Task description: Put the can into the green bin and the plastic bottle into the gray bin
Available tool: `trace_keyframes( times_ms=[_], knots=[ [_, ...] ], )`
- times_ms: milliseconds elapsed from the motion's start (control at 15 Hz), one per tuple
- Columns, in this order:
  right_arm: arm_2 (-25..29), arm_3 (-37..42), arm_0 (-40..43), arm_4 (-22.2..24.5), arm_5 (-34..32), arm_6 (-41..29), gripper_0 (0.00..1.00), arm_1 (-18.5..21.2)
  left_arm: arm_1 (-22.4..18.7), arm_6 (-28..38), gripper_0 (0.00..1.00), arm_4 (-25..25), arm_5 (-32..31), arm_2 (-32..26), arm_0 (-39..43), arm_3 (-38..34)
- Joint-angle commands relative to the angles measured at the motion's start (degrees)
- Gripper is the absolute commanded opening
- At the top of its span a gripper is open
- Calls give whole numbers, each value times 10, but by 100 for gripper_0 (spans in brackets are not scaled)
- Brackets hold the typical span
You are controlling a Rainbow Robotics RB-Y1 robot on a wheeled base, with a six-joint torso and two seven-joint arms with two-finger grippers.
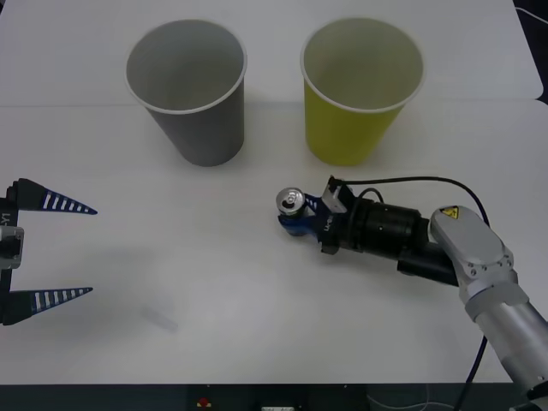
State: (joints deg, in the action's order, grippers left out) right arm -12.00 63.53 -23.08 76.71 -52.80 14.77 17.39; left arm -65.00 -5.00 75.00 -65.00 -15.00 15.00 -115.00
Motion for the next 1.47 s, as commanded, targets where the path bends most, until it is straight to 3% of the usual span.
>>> trace_keyframes(
  times_ms=[67, 200, 600, 933, 1467],
  knots=[
    [-6, 8, -2, -1, -5, -9, 0, 5, 0, 0, 100, 0, 0, 0, 0, 0],
    [-14, 19, -2, -2, -6, -25, 0, 15, 0, 0, 100, 0, 0, 0, 0, 0],
    [-57, 106, 0, -9, 5, -191, 0, 86, 0, 0, 100, 0, 0, 0, 0, 0],
    [-86, 218, 26, -8, 56, -342, 0, 175, 0, 0, 100, 0, 0, 0, 0, 0],
    [-83, 404, 83, 5, 93, -594, 0, 325, 0, 0, 100, 0, 0, 0, 0, 0]
  ],
)
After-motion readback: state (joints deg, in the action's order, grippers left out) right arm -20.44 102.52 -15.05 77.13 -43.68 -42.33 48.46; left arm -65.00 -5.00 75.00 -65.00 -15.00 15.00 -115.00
